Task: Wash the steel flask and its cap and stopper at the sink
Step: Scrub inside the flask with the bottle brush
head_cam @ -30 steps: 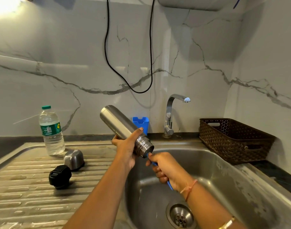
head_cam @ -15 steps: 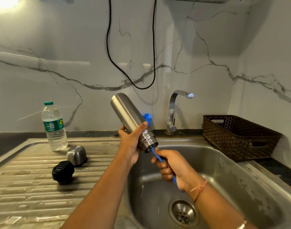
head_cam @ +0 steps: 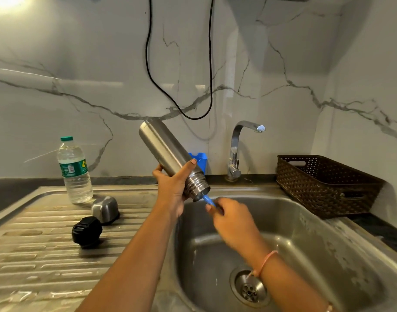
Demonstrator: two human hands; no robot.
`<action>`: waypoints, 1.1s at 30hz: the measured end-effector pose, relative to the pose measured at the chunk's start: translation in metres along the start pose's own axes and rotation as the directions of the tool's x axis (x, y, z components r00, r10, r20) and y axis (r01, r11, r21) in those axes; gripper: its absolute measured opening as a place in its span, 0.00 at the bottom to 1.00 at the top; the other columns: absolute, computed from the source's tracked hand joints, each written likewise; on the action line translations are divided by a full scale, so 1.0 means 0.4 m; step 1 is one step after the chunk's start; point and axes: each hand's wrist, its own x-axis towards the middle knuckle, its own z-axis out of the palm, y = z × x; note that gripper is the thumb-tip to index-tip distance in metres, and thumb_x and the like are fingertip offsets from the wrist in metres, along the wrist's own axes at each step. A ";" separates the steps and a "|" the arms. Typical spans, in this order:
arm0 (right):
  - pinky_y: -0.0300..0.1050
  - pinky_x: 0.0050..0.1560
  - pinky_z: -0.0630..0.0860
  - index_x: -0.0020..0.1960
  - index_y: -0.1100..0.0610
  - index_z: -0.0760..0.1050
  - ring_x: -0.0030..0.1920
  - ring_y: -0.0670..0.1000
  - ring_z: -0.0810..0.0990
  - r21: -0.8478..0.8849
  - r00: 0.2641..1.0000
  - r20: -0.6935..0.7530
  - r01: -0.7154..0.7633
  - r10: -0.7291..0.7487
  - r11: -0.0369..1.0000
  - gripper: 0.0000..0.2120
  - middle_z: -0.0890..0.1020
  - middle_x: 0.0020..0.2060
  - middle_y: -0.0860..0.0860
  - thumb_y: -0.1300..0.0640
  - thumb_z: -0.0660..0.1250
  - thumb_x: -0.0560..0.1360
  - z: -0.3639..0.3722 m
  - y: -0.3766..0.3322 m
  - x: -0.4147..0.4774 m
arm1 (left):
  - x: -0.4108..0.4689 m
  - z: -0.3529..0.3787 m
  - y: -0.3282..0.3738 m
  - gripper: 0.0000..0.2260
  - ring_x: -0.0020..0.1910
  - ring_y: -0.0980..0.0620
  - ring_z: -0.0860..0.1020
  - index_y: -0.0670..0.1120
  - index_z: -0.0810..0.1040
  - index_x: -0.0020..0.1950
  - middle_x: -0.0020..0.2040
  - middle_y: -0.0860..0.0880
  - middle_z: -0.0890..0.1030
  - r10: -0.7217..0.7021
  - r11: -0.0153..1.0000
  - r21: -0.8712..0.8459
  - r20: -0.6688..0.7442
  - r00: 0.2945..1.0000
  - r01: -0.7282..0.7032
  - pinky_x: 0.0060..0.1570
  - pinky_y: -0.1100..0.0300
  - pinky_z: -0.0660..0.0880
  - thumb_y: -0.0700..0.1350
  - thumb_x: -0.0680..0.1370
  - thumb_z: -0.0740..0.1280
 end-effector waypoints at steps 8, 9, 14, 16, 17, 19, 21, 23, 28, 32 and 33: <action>0.39 0.24 0.63 0.45 0.60 0.76 0.23 0.45 0.67 0.507 0.949 0.259 -0.292 0.180 0.811 0.13 0.71 0.26 0.50 0.56 0.57 0.81 0.007 -0.006 0.017 | 0.002 -0.004 -0.037 0.33 0.51 0.42 0.80 0.52 0.56 0.64 0.57 0.42 0.74 -0.078 0.997 -0.010 -0.059 0.995 0.078 0.51 0.41 0.78 0.42 0.69 0.76; 0.36 0.20 0.57 0.42 0.60 0.75 0.19 0.43 0.61 0.625 0.918 0.350 -0.379 0.189 0.683 0.14 0.66 0.23 0.48 0.56 0.57 0.81 -0.002 0.002 0.017 | 0.002 -0.004 -0.040 0.33 0.52 0.42 0.80 0.51 0.56 0.64 0.57 0.42 0.74 -0.083 0.996 -0.014 -0.049 0.995 0.083 0.51 0.41 0.78 0.42 0.69 0.76; 0.43 0.33 0.67 0.50 0.57 0.75 0.33 0.51 0.73 -0.063 0.999 0.040 -0.034 0.037 0.997 0.13 0.77 0.36 0.53 0.52 0.55 0.82 0.001 0.019 0.015 | 0.004 0.000 -0.046 0.35 0.51 0.42 0.80 0.51 0.55 0.66 0.57 0.41 0.73 -0.063 0.998 0.016 -0.053 0.997 0.064 0.52 0.40 0.78 0.42 0.69 0.76; 0.45 0.41 0.66 0.58 0.55 0.71 0.46 0.54 0.76 -0.457 0.986 -0.087 0.088 -0.143 0.885 0.13 0.78 0.49 0.53 0.51 0.51 0.82 0.010 0.000 0.001 | 0.008 0.000 -0.039 0.35 0.50 0.41 0.80 0.51 0.55 0.67 0.56 0.41 0.73 -0.076 0.997 -0.029 -0.080 0.994 0.074 0.52 0.38 0.77 0.42 0.69 0.75; 0.45 0.42 0.66 0.62 0.55 0.69 0.50 0.55 0.77 -0.521 0.973 -0.119 0.107 -0.196 0.847 0.13 0.77 0.53 0.53 0.52 0.51 0.82 0.016 -0.011 -0.006 | 0.008 0.000 -0.035 0.35 0.50 0.41 0.80 0.51 0.55 0.67 0.56 0.41 0.73 -0.086 0.995 -0.052 -0.091 0.992 0.082 0.52 0.38 0.77 0.42 0.69 0.75; 0.45 0.43 0.66 0.64 0.55 0.66 0.54 0.56 0.77 -0.544 0.967 -0.139 0.107 -0.215 0.833 0.14 0.78 0.55 0.54 0.55 0.51 0.81 0.032 -0.019 -0.012 | 0.006 0.000 -0.031 0.33 0.48 0.42 0.80 0.51 0.56 0.65 0.54 0.42 0.73 -0.101 0.993 -0.064 -0.098 0.990 0.095 0.51 0.38 0.77 0.41 0.70 0.75; 0.45 0.42 0.67 0.59 0.55 0.70 0.50 0.58 0.78 -0.335 0.990 -0.100 0.060 -0.099 0.940 0.11 0.79 0.49 0.55 0.54 0.52 0.81 0.045 -0.023 -0.002 | 0.004 -0.006 -0.030 0.32 0.48 0.42 0.80 0.50 0.56 0.65 0.54 0.42 0.74 -0.102 0.994 -0.041 -0.088 0.991 0.099 0.50 0.39 0.78 0.41 0.70 0.74; 0.41 0.33 0.68 0.45 0.56 0.73 0.34 0.52 0.76 0.152 0.991 0.071 -0.126 0.117 0.980 0.12 0.75 0.34 0.53 0.53 0.54 0.81 0.041 -0.016 0.022 | 0.005 -0.012 -0.031 0.32 0.49 0.42 0.80 0.50 0.57 0.65 0.55 0.41 0.74 -0.104 0.994 -0.033 -0.068 0.992 0.102 0.50 0.40 0.78 0.41 0.70 0.74; 0.37 0.22 0.61 0.44 0.60 0.75 0.23 0.45 0.65 0.532 0.950 0.228 -0.306 0.214 0.789 0.13 0.69 0.26 0.50 0.51 0.59 0.80 0.017 0.000 0.009 | 0.007 -0.005 -0.032 0.34 0.51 0.43 0.80 0.49 0.56 0.68 0.56 0.42 0.75 -0.067 0.998 0.018 -0.027 0.997 0.068 0.51 0.41 0.78 0.42 0.70 0.75; 0.44 0.41 0.70 0.62 0.53 0.68 0.47 0.52 0.78 -0.458 0.976 -0.121 0.109 -0.183 0.882 0.14 0.77 0.50 0.51 0.48 0.52 0.81 0.029 -0.002 -0.011 | 0.003 0.000 -0.028 0.35 0.51 0.42 0.80 0.50 0.55 0.67 0.56 0.42 0.74 -0.072 0.997 -0.025 -0.063 0.995 0.071 0.51 0.40 0.78 0.41 0.70 0.74; 0.45 0.43 0.70 0.65 0.53 0.66 0.50 0.53 0.77 -0.554 0.960 -0.138 0.129 -0.243 0.823 0.15 0.76 0.53 0.52 0.50 0.50 0.82 0.030 -0.006 -0.012 | 0.002 0.000 -0.027 0.34 0.50 0.42 0.80 0.50 0.55 0.67 0.56 0.42 0.73 -0.086 0.995 -0.055 -0.074 0.994 0.082 0.51 0.40 0.78 0.41 0.70 0.74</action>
